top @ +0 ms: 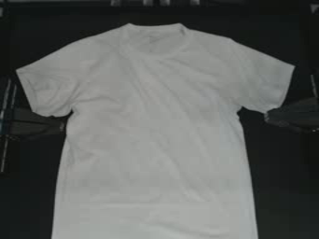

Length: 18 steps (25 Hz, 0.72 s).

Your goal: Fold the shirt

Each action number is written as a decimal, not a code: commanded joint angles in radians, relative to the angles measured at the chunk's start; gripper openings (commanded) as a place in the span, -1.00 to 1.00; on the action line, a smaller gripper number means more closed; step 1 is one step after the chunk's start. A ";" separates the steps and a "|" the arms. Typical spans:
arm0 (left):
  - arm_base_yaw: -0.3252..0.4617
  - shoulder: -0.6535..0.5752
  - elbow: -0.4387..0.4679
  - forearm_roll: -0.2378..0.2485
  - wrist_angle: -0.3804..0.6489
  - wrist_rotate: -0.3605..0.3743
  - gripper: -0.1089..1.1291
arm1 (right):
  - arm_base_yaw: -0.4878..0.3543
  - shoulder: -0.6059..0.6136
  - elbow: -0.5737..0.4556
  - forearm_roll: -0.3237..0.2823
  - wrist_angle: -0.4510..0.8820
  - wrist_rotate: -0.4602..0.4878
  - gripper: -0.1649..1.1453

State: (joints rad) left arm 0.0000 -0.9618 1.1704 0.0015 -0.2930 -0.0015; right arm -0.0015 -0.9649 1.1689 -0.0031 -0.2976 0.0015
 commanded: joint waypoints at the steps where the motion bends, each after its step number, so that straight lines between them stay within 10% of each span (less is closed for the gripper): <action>1: -0.002 -0.023 -0.011 0.002 -0.005 0.011 -0.88 | 0.008 -0.002 0.002 0.015 0.003 0.009 -0.77; 11: -0.003 -0.026 -0.086 0.000 0.219 0.006 -0.59 | 0.025 -0.040 -0.025 -0.074 0.129 0.012 -0.50; 18: -0.014 -0.014 -0.133 -0.006 0.325 -0.005 0.85 | 0.037 -0.084 -0.098 0.000 0.385 0.018 0.47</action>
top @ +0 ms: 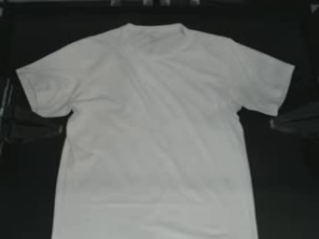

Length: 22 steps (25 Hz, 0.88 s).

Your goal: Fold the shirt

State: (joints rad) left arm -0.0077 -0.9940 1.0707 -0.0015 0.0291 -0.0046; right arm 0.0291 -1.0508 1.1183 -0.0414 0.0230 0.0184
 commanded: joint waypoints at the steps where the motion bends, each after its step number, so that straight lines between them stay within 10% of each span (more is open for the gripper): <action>1: -0.006 0.021 -0.043 -0.003 0.014 -0.002 0.92 | 0.006 0.002 -0.054 0.057 0.087 0.002 0.59; 12: -0.054 0.183 -0.241 -0.006 0.380 -0.044 0.79 | 0.003 0.020 -0.250 0.199 0.566 0.028 0.74; 22: -0.152 0.267 -0.353 0.064 0.663 -0.281 0.75 | 0.092 0.169 -0.385 0.133 0.838 0.301 0.73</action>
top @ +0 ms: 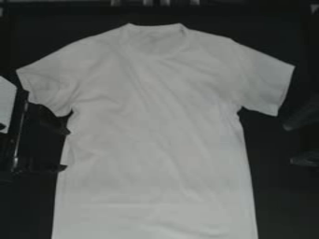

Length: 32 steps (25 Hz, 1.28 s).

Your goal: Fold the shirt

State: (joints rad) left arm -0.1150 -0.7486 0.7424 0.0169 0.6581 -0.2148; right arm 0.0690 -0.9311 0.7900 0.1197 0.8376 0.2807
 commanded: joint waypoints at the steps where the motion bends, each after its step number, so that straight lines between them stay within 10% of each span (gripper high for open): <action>1: -0.067 0.028 -0.026 0.075 0.051 -0.115 0.75 | 0.075 0.071 -0.069 -0.051 0.031 0.066 0.73; 9: -0.328 0.132 -0.126 0.371 0.276 -0.471 0.74 | 0.365 0.287 -0.209 -0.374 0.216 0.393 0.73; 24: -0.508 0.336 -0.192 0.362 0.331 -0.666 0.73 | 0.630 0.540 -0.270 -0.430 0.227 0.799 0.73; 32: -0.583 0.431 -0.199 0.362 0.316 -0.758 0.73 | 0.661 0.689 -0.337 -0.428 0.199 0.836 0.73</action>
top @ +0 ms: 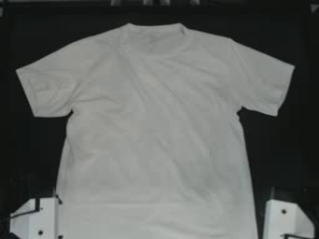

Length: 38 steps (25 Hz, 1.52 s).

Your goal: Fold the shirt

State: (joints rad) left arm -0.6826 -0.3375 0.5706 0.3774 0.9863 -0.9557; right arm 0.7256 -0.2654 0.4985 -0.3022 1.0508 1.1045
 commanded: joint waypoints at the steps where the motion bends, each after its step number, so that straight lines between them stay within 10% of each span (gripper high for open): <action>1: -0.025 0.032 -0.029 0.003 -0.020 -0.023 0.73 | 0.006 0.037 -0.054 -0.008 -0.021 0.014 0.73; 38: -0.107 0.351 -0.020 -0.129 -0.195 -0.123 0.63 | 0.029 0.362 -0.044 0.121 -0.288 0.026 0.73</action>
State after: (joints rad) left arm -0.7885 0.0291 0.5676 0.2531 0.7946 -1.0799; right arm 0.7486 0.1074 0.4617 -0.1841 0.7701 1.1305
